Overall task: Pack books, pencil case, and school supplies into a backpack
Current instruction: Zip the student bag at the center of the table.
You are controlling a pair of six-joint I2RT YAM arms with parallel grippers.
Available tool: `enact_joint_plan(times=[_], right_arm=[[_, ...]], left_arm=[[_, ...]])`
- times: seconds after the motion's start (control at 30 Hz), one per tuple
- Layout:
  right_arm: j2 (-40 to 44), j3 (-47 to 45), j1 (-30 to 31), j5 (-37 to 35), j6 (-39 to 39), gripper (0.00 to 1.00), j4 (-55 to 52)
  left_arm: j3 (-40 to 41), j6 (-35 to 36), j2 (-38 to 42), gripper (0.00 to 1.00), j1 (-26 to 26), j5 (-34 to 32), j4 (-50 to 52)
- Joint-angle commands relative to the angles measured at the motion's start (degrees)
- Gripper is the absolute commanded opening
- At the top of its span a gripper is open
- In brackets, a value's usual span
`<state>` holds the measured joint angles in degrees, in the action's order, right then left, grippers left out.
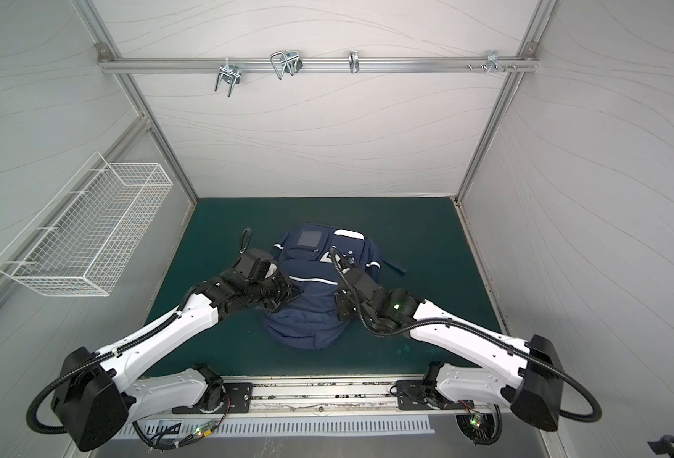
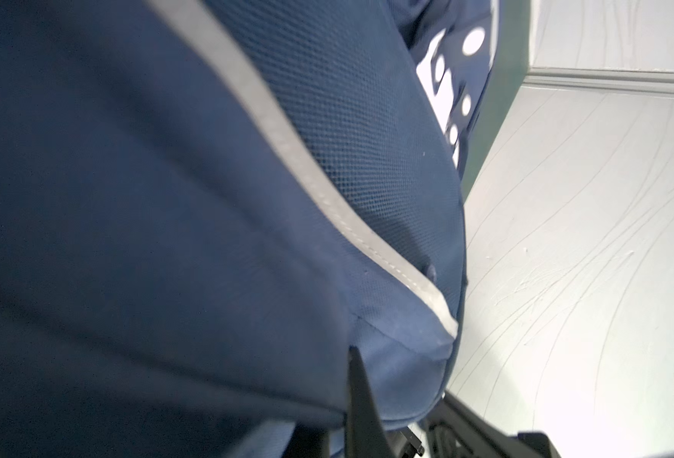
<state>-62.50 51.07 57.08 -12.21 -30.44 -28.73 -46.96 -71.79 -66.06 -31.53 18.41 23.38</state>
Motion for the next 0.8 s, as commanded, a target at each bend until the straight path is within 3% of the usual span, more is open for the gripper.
enact_joint_plan(times=[0.0,0.53,0.77], right_arm=[[4.98,-1.07,-6.05,-1.35,2.73,0.0,-6.42],[-6.39,0.84,-13.54,2.85,9.21,0.0,-0.26],[-13.03,6.12,-15.97,3.12,12.51,0.0,1.46]], left_arm=[[-0.2,3.49,2.48,0.0,3.72,-7.87,3.53],[1.5,4.16,2.55,0.0,4.04,-6.11,1.65],[1.29,0.19,-4.13,0.0,1.56,-3.65,-9.6]])
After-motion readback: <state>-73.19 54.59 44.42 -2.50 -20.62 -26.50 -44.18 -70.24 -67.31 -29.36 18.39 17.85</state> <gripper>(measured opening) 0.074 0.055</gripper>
